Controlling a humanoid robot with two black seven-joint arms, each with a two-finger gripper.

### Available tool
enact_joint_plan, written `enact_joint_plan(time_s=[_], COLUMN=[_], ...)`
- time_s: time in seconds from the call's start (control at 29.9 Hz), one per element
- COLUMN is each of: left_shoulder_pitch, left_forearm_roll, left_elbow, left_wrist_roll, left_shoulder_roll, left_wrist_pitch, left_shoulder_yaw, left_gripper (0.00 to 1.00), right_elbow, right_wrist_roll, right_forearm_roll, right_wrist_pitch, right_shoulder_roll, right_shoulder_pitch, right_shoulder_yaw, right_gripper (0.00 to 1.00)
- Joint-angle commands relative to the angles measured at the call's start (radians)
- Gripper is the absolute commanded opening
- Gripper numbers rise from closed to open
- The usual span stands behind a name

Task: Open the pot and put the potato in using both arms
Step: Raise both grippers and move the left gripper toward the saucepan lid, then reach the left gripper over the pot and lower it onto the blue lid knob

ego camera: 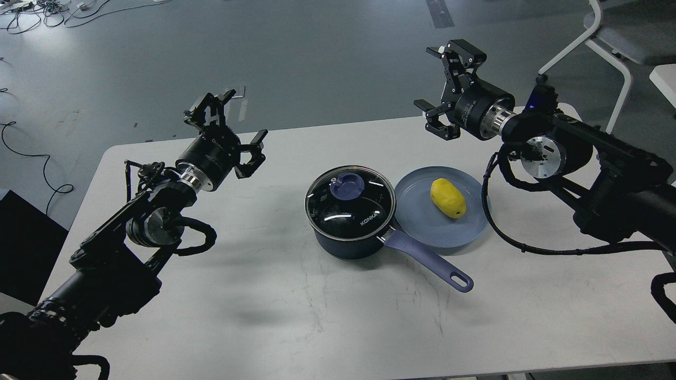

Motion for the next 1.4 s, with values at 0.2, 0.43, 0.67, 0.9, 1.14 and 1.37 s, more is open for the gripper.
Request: enact_joint_plan(time_s=[0.2, 0.43, 0.67, 0.9, 1.14, 1.37], left_shoulder_pitch=[0.0, -0.003, -0.063, -0.061, -0.052, -0.063], left_forearm_roll=[0.0, 0.017, 0.247, 0.762, 1.401, 1.705], left_elbow=[0.0, -0.005, -0.037, -0.3, -0.393, -0.405], left_wrist_roll=[-0.003, -0.011, -0.037, -0.128, -0.129, -0.168], left_shoulder_roll=[-0.004, -0.002, 0.01, 0.122, 0.139, 0.16], left_wrist_pitch=[0.001, 0.002, 0.137, 0.348, 0.637, 0.699], left_shoulder_yaw=[-0.001, -0.001, 0.001, 0.002, 0.112, 0.277], left_gripper=[0.98, 0.98, 0.98, 0.98, 0.98, 0.98], right_elbow=[0.0, 0.002, -0.006, -0.008, -0.035, -0.049], right_wrist_roll=[0.0, 0.0, -0.02, -0.025, -0.025, -0.022], right_forearm_roll=[0.0, 0.0, 0.005, 0.011, 0.015, 0.017], right_wrist_pitch=[0.0, 0.0, 0.001, 0.083, 0.083, 0.081], right_shoulder_roll=[-0.013, -0.03, -0.084, -0.124, -0.127, -0.148], right_shoulder_pitch=[0.0, -0.002, -0.02, -0.11, -0.146, -0.175], right_shoulder_yaw=[0.0, 0.0, 0.034, 0.091, 0.164, 0.187], right_gripper=[1.0, 1.0, 1.0, 1.0, 1.0, 1.0])
